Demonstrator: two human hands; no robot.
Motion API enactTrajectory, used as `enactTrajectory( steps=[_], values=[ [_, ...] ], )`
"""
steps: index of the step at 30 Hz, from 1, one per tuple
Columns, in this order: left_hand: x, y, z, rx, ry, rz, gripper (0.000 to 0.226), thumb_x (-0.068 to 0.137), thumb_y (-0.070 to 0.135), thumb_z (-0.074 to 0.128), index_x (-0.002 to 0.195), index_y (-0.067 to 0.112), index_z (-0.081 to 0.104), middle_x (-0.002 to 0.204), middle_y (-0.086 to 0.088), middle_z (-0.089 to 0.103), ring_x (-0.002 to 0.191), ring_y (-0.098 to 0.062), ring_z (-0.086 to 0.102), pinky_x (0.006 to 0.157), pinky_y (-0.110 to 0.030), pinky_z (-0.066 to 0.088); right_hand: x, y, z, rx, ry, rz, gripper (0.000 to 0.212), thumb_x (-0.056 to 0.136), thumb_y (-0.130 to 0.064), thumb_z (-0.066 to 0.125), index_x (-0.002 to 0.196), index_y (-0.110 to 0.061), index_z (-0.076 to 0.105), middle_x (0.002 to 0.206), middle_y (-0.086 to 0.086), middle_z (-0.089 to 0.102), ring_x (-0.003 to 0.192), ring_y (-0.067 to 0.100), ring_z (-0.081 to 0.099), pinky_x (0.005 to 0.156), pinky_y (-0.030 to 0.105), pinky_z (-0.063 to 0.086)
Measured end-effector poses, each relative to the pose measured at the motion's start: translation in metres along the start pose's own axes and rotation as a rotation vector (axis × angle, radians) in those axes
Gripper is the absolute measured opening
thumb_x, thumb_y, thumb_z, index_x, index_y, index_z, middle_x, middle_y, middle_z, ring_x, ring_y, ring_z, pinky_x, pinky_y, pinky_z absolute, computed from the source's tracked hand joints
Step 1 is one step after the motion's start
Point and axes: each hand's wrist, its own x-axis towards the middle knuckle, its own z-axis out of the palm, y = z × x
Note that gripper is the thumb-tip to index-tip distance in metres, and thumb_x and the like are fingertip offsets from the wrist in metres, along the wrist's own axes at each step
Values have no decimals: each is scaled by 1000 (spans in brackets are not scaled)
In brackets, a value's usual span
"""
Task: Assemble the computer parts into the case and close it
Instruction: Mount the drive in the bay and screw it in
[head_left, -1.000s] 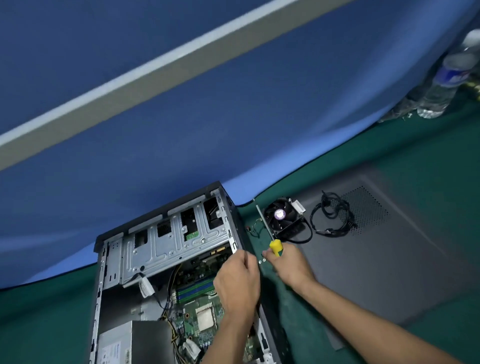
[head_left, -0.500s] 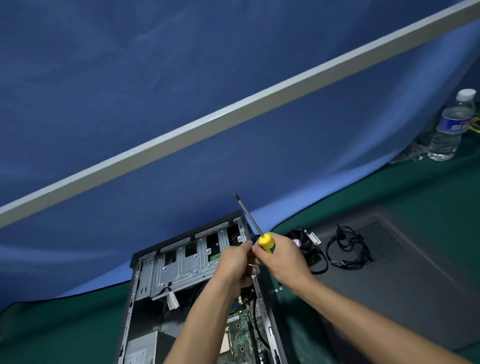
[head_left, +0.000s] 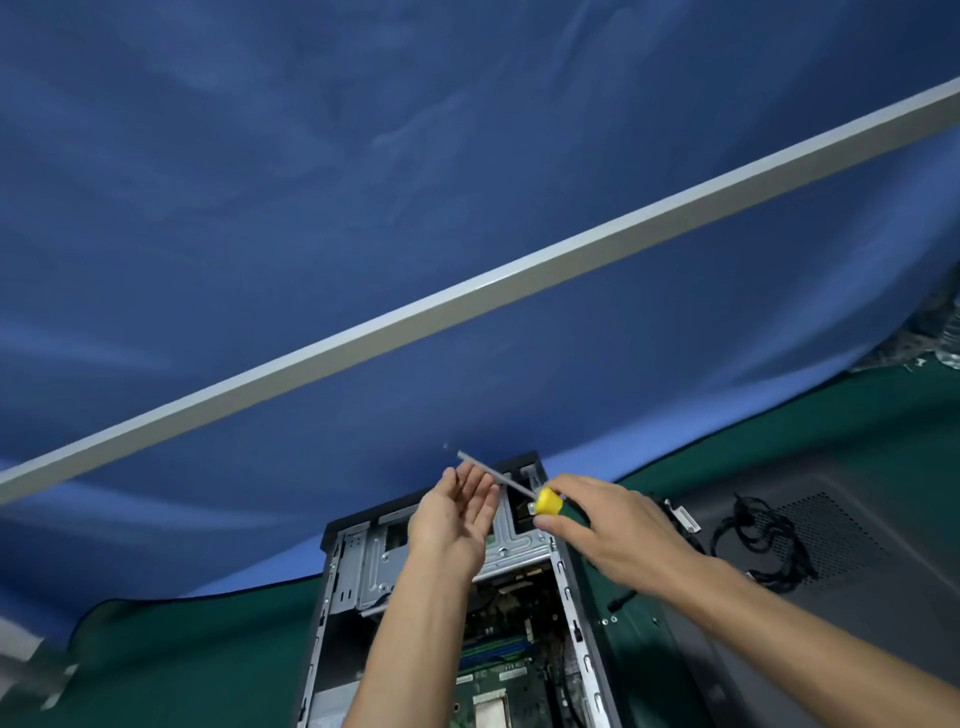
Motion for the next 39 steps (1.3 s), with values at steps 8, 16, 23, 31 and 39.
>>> enactTrajectory(
  steps=[8, 16, 23, 31, 39],
  values=[
    [2, 15, -16, -320, -54, -9, 36, 104, 18, 33, 87, -4, 56, 88, -17, 63, 103, -28, 56, 90, -46, 44, 2, -6, -5, -180, -47, -69, 40, 88, -67, 40, 105, -34, 56, 96, -16, 57, 88, 9, 55, 70, 28, 35],
    [3, 10, -21, -312, -90, 52, 31, 102, 15, 37, 90, -4, 59, 87, -18, 66, 86, -29, 63, 90, -46, 46, 3, -10, -4, -207, -43, -62, 47, 88, -69, 37, 93, -27, 57, 88, -10, 57, 78, 11, 54, 64, 28, 35],
    [4, 3, -11, -288, -84, 115, 31, 103, 15, 37, 91, -5, 58, 90, -20, 64, 87, -29, 63, 87, -47, 45, 6, -14, -11, -173, -59, -10, 47, 88, -67, 40, 88, -23, 59, 82, -7, 58, 76, 12, 55, 60, 28, 37],
    [6, -1, -10, -163, -70, 200, 32, 102, 15, 39, 88, -7, 57, 83, -21, 67, 66, -27, 72, 54, -34, 59, 25, -27, -45, 24, -298, 151, 47, 84, -60, 57, 63, -19, 56, 49, -2, 49, 37, 9, 41, 42, 23, 31],
    [17, -6, -10, -201, -16, 183, 33, 103, 15, 36, 87, -6, 56, 78, -19, 68, 72, -29, 71, 69, -38, 59, 45, -26, -63, 531, -485, 446, 16, 80, -18, 65, 93, -10, 61, 61, 7, 62, 40, 17, 55, 38, 19, 39]
  ],
)
